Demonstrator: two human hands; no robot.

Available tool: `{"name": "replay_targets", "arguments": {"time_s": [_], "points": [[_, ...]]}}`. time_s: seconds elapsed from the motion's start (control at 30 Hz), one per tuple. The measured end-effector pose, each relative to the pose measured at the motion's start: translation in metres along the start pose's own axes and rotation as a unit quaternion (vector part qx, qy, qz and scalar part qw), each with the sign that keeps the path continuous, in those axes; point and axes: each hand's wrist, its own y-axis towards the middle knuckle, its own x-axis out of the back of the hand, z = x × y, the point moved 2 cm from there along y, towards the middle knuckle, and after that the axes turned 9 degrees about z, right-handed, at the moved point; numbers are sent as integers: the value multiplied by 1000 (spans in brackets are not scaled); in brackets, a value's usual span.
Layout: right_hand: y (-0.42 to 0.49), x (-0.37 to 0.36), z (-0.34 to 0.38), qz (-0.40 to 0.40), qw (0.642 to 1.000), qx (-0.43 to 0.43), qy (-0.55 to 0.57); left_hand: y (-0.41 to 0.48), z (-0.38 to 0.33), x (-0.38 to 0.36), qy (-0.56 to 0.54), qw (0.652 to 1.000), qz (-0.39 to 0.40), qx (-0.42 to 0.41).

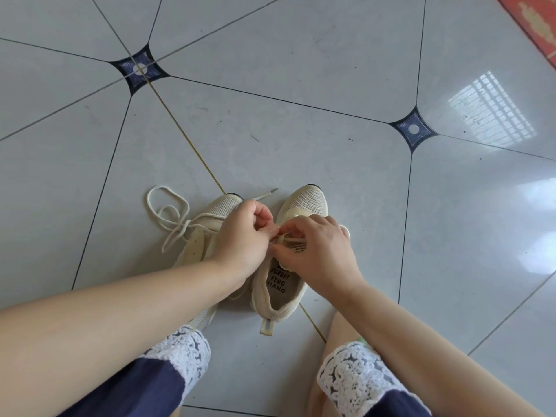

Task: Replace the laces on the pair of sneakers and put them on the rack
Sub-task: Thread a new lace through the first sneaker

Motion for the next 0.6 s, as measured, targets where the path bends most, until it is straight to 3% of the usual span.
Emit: {"name": "replay_targets", "arguments": {"time_s": [0.07,0.2,0.3,0.4,0.47,0.53,0.6], "points": [[1,-4,2,-13,1000,-9,-3,0,-1,3,-26,999,-30,12],[-1,-6,-1,-23,999,-12,-18,10,-12,17,-227,971,-49,60],[-5,-4,-8,-16,999,-4,-29,30,-25,61,-254,962,-96,28],[-7,-1,-17,-19,1000,-9,-19,43,-38,116,-181,970,-159,-44],[-6,1,-21,-19,1000,-14,-1,41,-43,123,-95,982,-141,-78],[-6,-1,-22,-18,1000,-15,20,31,-42,97,-6,996,-35,-82],[-7,-3,-22,-32,999,-11,35,17,-36,57,130,983,94,-86]]}}
